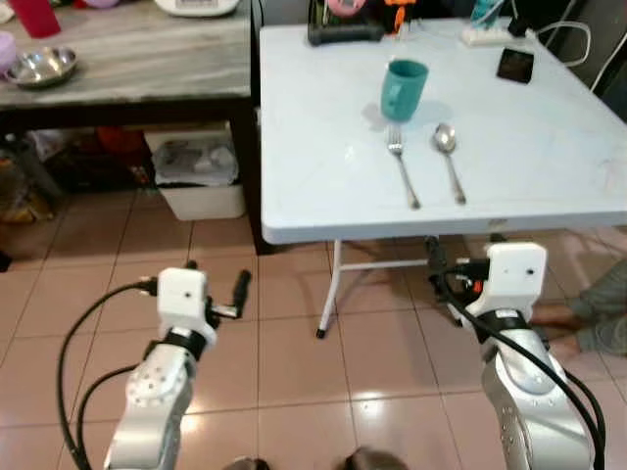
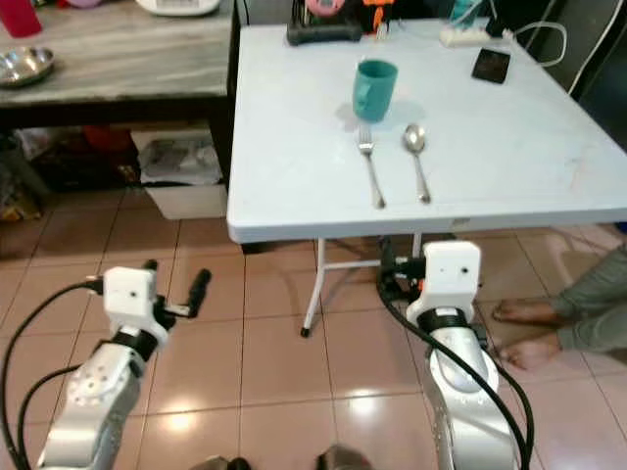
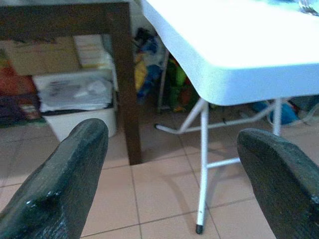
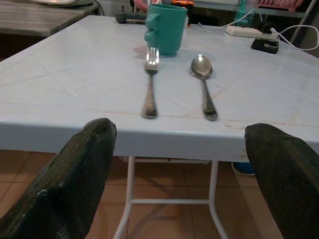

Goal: Setting the table

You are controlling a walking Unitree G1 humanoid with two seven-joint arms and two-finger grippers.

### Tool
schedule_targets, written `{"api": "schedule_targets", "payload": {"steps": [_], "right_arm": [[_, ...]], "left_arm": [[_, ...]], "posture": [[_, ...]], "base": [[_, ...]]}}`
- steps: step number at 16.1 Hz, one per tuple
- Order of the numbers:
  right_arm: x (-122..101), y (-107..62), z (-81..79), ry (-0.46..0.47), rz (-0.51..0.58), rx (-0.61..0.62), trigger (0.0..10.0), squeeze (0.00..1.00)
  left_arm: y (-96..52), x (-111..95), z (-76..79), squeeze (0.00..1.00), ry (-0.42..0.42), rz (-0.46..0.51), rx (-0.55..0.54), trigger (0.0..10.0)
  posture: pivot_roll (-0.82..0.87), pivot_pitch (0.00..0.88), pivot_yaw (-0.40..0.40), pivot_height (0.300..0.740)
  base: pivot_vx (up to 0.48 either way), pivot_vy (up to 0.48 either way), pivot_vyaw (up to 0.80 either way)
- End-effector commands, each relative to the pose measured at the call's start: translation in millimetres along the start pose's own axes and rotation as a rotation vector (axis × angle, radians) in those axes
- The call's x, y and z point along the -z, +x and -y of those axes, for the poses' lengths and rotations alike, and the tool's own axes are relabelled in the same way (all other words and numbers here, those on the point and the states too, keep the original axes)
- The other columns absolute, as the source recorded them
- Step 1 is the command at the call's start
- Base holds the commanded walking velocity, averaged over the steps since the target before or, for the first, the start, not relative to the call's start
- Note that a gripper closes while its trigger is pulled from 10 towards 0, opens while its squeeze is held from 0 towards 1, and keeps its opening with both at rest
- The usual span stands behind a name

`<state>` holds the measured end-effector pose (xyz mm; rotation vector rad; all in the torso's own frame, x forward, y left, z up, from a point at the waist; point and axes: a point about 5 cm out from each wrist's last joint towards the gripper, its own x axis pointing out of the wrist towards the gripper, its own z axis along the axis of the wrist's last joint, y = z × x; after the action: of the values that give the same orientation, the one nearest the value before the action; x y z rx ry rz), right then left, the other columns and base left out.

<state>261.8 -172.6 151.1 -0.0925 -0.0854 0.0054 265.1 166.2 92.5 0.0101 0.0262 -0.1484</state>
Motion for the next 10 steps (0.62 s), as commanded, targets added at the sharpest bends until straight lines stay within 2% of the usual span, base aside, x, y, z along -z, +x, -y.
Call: {"api": "schedule_targets", "payload": {"steps": [1,4,10], "right_arm": [[1.1,-0.9,5.6,-0.012,-0.015,0.020,10.0,0.00],[1.3,-2.0,4.0,-0.005,-0.015,0.003,10.0,0.00],[-2.9,-2.9,3.0,-0.019,0.015,-0.014,10.0,0.00]], "left_arm": [[-0.4,1.5,1.3,0.00,0.002,-0.009,-0.001,10.0],[0.0,0.3,1.9,0.00,-0.003,-0.001,0.002,10.0],[-0.4,-2.5,1.9,0.00,-0.031,0.015,0.029,10.0]], "posture": [[-0.23,0.161,0.022,0.740],[-0.23,0.162,0.025,0.740],[-0.23,0.161,0.027,0.740]], "base": [[0.000,-0.349,0.00],[0.000,-0.302,0.00],[0.000,0.000,0.00]]}}
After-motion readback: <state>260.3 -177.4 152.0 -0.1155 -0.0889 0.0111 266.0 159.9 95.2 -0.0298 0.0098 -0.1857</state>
